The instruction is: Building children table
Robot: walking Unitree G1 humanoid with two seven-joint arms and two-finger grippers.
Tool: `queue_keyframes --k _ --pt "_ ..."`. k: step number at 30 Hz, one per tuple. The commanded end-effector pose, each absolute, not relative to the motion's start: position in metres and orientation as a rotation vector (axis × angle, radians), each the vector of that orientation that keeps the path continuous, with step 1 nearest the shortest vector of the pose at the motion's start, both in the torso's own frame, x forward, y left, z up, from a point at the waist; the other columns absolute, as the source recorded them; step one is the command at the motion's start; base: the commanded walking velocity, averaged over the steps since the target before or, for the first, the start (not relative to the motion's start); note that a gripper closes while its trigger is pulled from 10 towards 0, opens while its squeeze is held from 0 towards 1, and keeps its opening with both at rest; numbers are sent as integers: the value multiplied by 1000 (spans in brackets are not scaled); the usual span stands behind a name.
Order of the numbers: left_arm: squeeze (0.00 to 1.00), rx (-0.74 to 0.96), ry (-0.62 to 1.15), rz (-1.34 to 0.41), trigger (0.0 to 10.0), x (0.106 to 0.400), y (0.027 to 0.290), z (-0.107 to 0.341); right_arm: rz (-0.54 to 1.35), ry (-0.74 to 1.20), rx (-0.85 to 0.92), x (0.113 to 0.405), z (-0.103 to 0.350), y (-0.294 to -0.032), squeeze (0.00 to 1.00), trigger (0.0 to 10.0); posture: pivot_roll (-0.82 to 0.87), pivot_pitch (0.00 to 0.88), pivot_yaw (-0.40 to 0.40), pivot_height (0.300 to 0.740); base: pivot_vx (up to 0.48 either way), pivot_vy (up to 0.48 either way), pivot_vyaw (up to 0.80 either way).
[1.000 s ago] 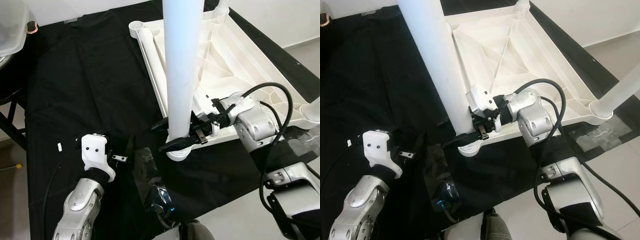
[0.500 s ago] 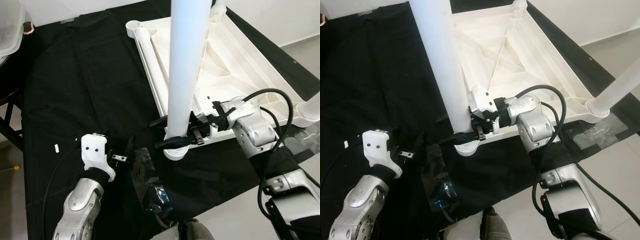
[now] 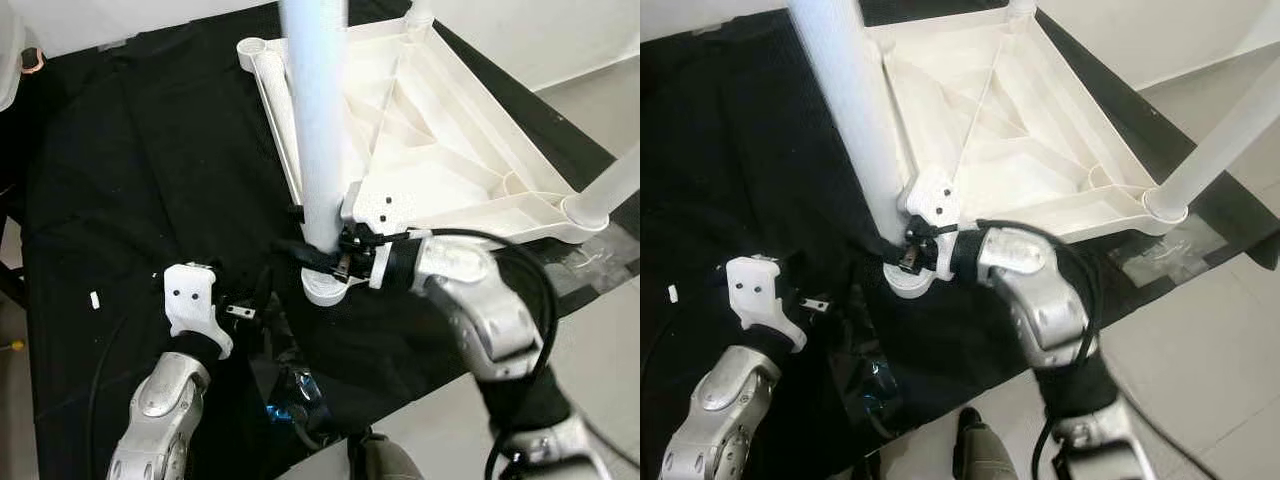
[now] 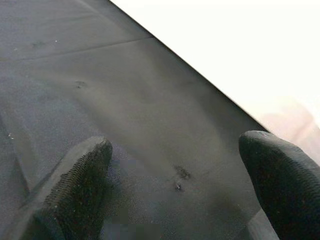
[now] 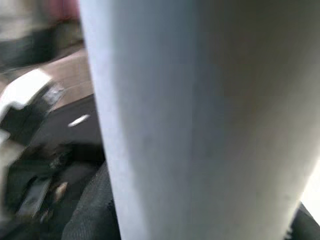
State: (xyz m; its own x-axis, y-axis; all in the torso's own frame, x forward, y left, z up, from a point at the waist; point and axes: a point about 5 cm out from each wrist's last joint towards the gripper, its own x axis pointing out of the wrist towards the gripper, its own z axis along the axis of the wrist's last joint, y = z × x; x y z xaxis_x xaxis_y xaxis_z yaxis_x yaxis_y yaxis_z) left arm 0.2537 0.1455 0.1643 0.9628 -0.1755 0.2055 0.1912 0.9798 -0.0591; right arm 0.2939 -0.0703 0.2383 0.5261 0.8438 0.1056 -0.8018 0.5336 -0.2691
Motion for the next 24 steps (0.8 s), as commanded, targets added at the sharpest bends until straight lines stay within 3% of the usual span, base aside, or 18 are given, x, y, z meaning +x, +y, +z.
queue_keyframes --k 1,17,24 --pt "0 -78 -178 -175 10000 252 148 157 926 -103 -185 298 215 -72 0 10000 34 323 -12 740 0 0 0" --pt "0 -76 -270 -151 10000 267 167 184 609 -12 -179 290 185 -63 0 10000 50 284 -5 740 0 0 0" --pt "0 -136 -434 -251 10000 275 183 242 384 78 -81 295 167 -55 0 10000 66 247 -9 740 0 0 0"
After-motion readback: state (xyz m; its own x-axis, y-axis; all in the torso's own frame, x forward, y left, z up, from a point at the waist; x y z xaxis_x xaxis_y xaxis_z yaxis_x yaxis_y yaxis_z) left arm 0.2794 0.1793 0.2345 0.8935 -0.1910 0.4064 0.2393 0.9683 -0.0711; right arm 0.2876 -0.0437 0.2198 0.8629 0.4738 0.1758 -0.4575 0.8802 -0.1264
